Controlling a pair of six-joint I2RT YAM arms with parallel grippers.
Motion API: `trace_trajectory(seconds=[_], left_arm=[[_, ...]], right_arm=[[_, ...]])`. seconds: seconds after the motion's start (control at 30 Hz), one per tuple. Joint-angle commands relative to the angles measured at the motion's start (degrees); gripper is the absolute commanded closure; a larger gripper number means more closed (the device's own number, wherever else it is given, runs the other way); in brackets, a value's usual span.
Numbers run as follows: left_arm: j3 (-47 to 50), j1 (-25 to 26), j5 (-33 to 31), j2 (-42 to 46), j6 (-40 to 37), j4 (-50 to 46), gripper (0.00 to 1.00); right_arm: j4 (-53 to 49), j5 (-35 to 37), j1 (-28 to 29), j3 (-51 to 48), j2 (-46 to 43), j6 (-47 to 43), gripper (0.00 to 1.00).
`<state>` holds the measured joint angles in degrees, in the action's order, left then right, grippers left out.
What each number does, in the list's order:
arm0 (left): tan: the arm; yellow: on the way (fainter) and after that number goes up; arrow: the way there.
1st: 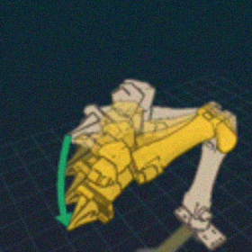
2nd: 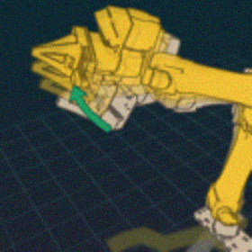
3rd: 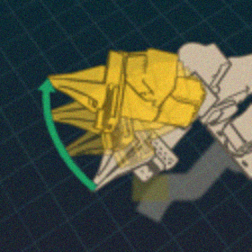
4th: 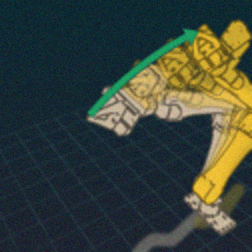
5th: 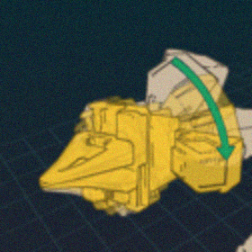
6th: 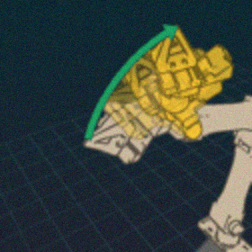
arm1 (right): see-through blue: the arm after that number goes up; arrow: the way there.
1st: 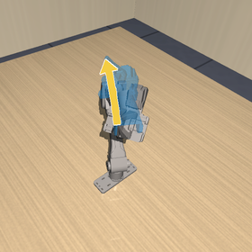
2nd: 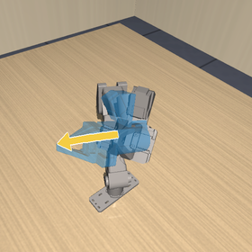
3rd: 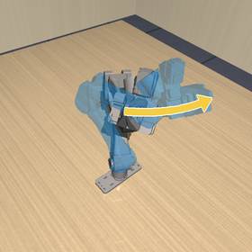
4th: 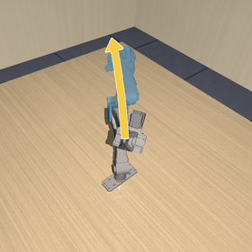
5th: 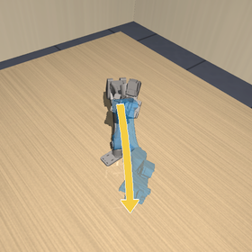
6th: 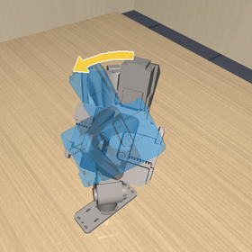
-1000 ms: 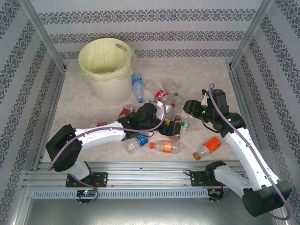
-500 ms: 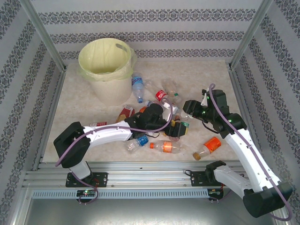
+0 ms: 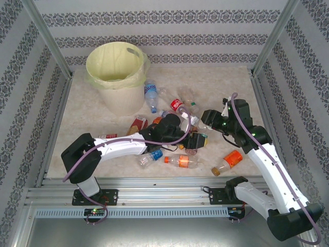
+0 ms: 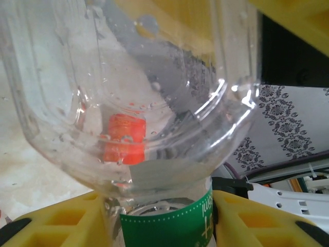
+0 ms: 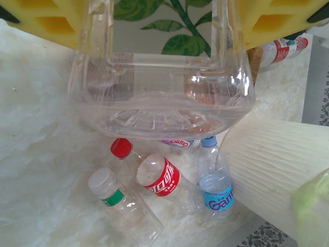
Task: Put the plastic bottles in the bin
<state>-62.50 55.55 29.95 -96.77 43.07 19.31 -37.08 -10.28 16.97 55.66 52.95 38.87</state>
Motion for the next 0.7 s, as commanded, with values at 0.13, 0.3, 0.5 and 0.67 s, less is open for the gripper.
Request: trace_trajectory(seconds=[0.13, 0.3, 0.5, 0.67], left_arm=[[-0.6, 0.9, -0.4, 1.5, -0.9, 1.6, 0.63], [-0.1, 0.9, -1.8, 3.8, -2.5, -0.7, 0.64], [0.2, 0.2, -3.2, 6.8, -4.6, -4.6, 0.64], [0.9, -1.2, -3.2, 9.4, -5.5, -7.0, 0.63]], right_arm=[[-1.2, 2.7, 0.6, -0.2, -1.6, 0.2, 0.42], [-0.4, 1.6, 0.6, 0.0, -1.5, 0.9, 0.24], [-0.9, 0.5, 0.5, 1.3, -3.6, 0.8, 0.15], [1.2, -5.6, -0.1, 1.3, -6.9, -0.3, 0.08]])
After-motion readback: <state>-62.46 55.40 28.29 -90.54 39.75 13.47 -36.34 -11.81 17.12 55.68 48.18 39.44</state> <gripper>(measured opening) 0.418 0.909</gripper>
